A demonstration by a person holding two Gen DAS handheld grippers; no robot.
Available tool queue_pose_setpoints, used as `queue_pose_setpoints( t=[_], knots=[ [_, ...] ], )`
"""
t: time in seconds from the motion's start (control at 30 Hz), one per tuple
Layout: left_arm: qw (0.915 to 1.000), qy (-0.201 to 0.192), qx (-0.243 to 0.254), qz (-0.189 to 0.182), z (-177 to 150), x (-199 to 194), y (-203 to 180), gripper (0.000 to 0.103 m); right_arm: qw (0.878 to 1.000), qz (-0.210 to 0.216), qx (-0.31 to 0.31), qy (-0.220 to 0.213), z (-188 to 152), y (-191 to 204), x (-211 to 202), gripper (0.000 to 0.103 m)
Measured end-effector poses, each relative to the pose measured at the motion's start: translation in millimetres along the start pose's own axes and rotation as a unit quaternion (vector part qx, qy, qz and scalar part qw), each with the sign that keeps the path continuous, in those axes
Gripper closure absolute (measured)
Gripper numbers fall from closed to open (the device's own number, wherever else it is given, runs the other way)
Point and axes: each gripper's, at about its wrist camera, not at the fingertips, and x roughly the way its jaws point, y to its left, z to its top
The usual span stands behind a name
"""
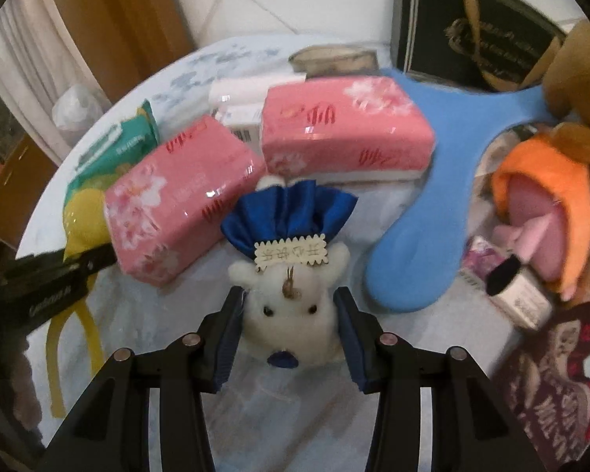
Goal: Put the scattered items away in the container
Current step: 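Grasp the yellow toy scoop with the left tool while the right tool grasps the white plush bunny, then carry the yellow scoop and white bunny into the blue crate and release both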
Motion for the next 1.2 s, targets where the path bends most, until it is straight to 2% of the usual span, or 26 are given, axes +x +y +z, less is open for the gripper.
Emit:
queue_pose_setpoints(
  t=[0.3, 0.63, 1.03, 1.2],
  knots=[
    [0.9961, -0.062, 0.046, -0.042, -19.8, -98.0, -50.9, 0.075, 0.997, -0.007, 0.001, -0.082, -13.4, -11.1, -101.9, 0.058],
    [0.9864, -0.13, 0.078, -0.064, -52.0, -200.6, -131.5, 0.076, 0.986, -0.021, 0.006, -0.163, -40.5, -53.2, -223.2, 0.058],
    [0.973, -0.168, 0.131, -0.089, -96.6, -276.8, -229.1, 0.076, 0.972, -0.058, 0.022, -0.226, -94.1, -123.3, -340.1, 0.058],
    [0.96, -0.181, 0.175, -0.122, -108.0, -297.9, -264.7, 0.076, 0.961, -0.095, 0.057, -0.252, -119.9, -143.8, -382.8, 0.058]
  ],
)
